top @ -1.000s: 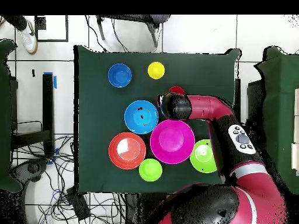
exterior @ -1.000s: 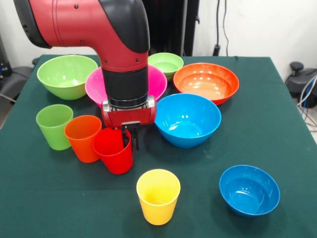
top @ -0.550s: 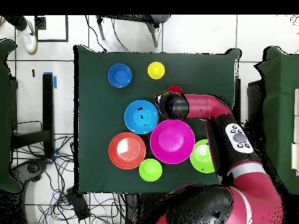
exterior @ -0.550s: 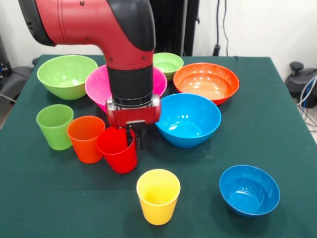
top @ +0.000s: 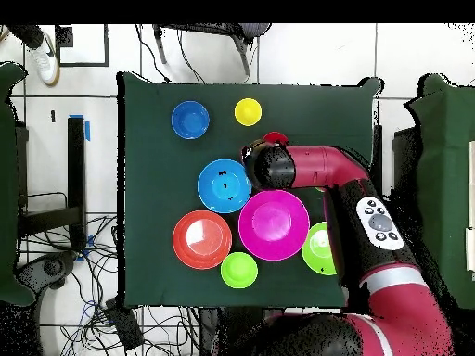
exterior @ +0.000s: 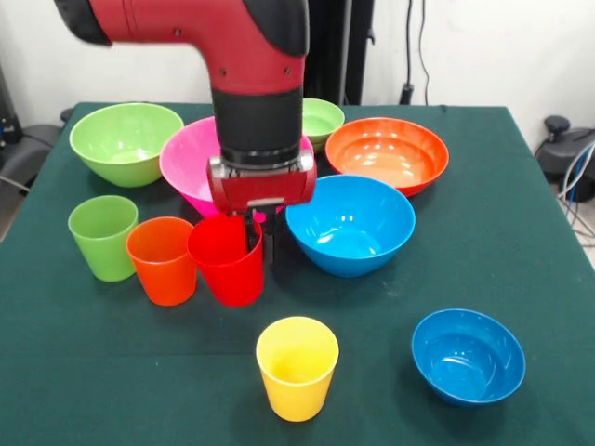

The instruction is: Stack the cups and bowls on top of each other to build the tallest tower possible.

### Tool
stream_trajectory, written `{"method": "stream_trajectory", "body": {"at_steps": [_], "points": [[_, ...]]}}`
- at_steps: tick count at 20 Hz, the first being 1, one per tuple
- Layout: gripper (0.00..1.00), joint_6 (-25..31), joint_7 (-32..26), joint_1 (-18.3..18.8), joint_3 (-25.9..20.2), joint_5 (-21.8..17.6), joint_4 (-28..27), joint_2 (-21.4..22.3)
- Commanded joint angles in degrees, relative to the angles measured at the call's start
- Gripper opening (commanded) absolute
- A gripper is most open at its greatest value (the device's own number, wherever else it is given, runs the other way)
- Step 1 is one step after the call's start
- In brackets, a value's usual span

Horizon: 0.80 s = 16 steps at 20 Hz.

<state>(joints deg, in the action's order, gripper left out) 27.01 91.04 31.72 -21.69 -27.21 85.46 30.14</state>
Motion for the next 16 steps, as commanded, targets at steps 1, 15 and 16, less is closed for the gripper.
{"method": "stream_trajectory", "body": {"at_steps": [1,15,16], "points": [[0.0,5.97,1.56,-3.73,-0.95,0.81,7.36,6.97],[0.0,4.32,2.54,-4.96,-3.5,5.8,15.93,10.69],[0.0,4.16,2.69,-5.36,-3.1,5.74,16.03,10.62]]}}
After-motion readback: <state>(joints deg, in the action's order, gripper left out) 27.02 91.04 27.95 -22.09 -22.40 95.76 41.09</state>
